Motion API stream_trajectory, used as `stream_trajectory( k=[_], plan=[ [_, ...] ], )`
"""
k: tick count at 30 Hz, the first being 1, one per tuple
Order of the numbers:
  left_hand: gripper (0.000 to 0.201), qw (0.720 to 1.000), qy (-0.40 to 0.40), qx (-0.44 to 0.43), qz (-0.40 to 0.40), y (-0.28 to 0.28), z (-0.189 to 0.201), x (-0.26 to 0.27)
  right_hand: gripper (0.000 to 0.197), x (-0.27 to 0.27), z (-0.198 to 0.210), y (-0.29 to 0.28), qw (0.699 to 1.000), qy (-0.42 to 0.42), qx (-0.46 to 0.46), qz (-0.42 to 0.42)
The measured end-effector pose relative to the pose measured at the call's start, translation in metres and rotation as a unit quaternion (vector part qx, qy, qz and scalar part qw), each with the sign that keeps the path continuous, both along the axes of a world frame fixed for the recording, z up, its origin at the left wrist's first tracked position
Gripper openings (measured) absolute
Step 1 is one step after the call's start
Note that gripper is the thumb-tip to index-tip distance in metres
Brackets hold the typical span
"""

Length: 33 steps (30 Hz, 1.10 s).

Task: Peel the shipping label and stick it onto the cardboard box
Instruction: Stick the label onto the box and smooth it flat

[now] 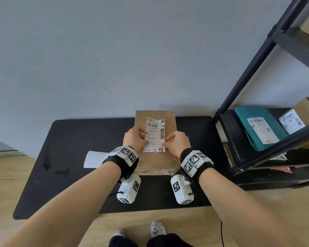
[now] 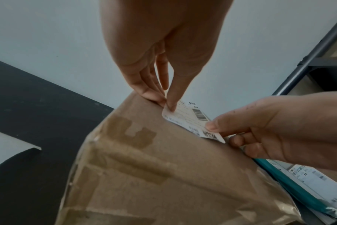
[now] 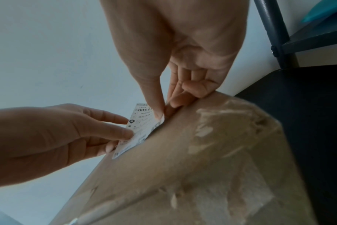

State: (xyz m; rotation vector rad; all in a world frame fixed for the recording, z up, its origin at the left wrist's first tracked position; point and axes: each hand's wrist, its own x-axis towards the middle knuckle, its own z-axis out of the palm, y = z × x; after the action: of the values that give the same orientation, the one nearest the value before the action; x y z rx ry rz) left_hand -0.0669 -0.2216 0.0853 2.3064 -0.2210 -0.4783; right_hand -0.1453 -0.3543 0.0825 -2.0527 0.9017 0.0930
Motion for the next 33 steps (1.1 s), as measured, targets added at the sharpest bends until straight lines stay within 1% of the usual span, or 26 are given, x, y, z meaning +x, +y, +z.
stream_trajectory(
  k=[11, 15, 19, 21, 22, 24, 25, 27, 29, 31, 33],
  plan=[
    [0.032, 1.000, -0.012, 0.012, -0.010, -0.001, -0.003, -0.001, 0.023, 0.001, 0.001, 0.004, 0.999, 0.011, -0.038, 0.007],
    [0.033, 0.999, -0.023, 0.022, -0.019, 0.005, -0.002, 0.000, 0.026, 0.000, 0.003, 0.005, 0.997, 0.021, -0.075, 0.028],
    [0.036, 0.998, -0.040, 0.044, -0.033, 0.017, -0.002, -0.003, 0.033, -0.008, 0.006, 0.005, 0.992, 0.029, -0.115, 0.047],
    [0.037, 0.996, -0.051, 0.052, -0.047, 0.024, -0.002, -0.006, 0.032, -0.016, 0.006, 0.009, 0.986, -0.001, -0.148, 0.079],
    [0.036, 0.996, -0.054, 0.051, -0.054, 0.028, -0.002, -0.009, 0.033, -0.020, 0.005, 0.013, 0.980, -0.021, -0.163, 0.111],
    [0.035, 0.994, -0.064, 0.054, -0.075, 0.036, -0.002, -0.015, 0.040, -0.027, 0.003, 0.024, 0.959, -0.045, -0.195, 0.202],
    [0.035, 0.991, -0.071, 0.062, -0.094, 0.040, -0.002, -0.018, 0.046, -0.031, 0.001, 0.031, 0.944, -0.043, -0.213, 0.247],
    [0.038, 0.982, -0.081, 0.081, -0.148, 0.048, -0.002, -0.023, 0.055, -0.037, -0.002, 0.044, 0.918, -0.012, -0.237, 0.318],
    [0.045, 0.974, -0.076, 0.096, -0.191, 0.055, -0.005, -0.027, 0.057, -0.041, -0.008, 0.053, 0.897, 0.027, -0.251, 0.361],
    [0.054, 0.971, -0.060, 0.103, -0.209, 0.062, -0.008, -0.029, 0.058, -0.043, -0.013, 0.059, 0.887, 0.057, -0.259, 0.377],
    [0.060, 0.971, -0.051, 0.100, -0.209, 0.066, -0.011, -0.029, 0.059, -0.044, -0.016, 0.061, 0.889, 0.072, -0.259, 0.371]
  ],
)
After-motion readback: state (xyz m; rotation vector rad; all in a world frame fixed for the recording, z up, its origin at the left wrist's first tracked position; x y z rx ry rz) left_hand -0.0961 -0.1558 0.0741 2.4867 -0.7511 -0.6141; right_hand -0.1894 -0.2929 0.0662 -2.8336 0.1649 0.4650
